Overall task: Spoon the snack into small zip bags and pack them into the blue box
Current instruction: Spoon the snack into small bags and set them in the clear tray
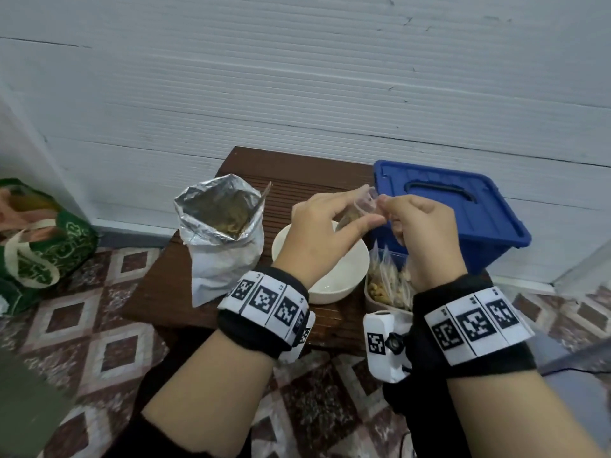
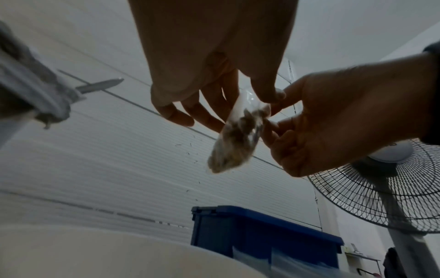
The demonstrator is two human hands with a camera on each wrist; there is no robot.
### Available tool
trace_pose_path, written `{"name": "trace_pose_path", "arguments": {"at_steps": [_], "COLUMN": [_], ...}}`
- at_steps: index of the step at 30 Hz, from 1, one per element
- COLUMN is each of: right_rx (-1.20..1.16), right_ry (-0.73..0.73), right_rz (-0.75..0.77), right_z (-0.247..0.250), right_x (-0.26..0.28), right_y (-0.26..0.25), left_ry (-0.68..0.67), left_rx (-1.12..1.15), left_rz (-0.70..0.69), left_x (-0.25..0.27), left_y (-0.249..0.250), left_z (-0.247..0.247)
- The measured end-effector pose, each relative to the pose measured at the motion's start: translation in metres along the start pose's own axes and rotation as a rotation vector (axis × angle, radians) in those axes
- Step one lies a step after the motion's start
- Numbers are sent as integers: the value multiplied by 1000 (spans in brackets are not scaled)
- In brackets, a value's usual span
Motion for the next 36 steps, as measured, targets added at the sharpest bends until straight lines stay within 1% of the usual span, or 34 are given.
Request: {"name": "trace_pose_path", "arguments": {"at_steps": [3, 5, 7, 9, 13, 17, 19, 21, 23, 25, 29, 32, 36], "right_rx": [67, 123, 159, 185, 204, 210, 279, 415, 540, 580, 507, 482, 504], "right_ry": [20, 27, 33, 28, -8, -16, -52, -85, -81, -52, 23, 135, 274], "right_rz": [14, 28, 37, 33, 12, 37, 54, 80, 128, 141, 101, 96, 67], "right_z": [7, 11, 14, 16, 17, 18, 17, 17, 18, 22, 40, 62, 91], "right_x": [0, 0, 0, 0, 3, 7, 9, 11, 12, 10, 4, 1, 0], "right_y": [9, 14, 18, 22, 26, 24, 24, 23, 22, 22, 19, 14, 13], "left_ry": [-161, -245, -329, -375, -362, -338, -320, -294, -281, -295, -309, -290, -303], "left_rx": [85, 127, 103, 46, 41, 67, 80, 90, 101, 102, 127, 142, 106], "left_rz": [105, 164, 211, 236, 251, 251, 254, 258, 258, 257, 280, 301, 288], "left_x": [4, 5, 6, 7, 9, 10, 10, 11, 11, 12, 11, 8, 7], "left_y": [-6, -15, -25, -34, -43, -44, -45, -46, -47, -47, -44, -44, -42], "left_z": [-11, -17, -22, -25, -28, -30, -30, -30, -32, -36, -43, -46, -49]}}
Point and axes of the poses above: each hand's wrist, its own x-axis away from the middle knuckle, its own z-axis out of the back of the hand, y = z × x, the point moved 4 cm from there along -x, towards the middle knuckle, and after that the axes turned 2 degrees about z, right-handed, at the moved point
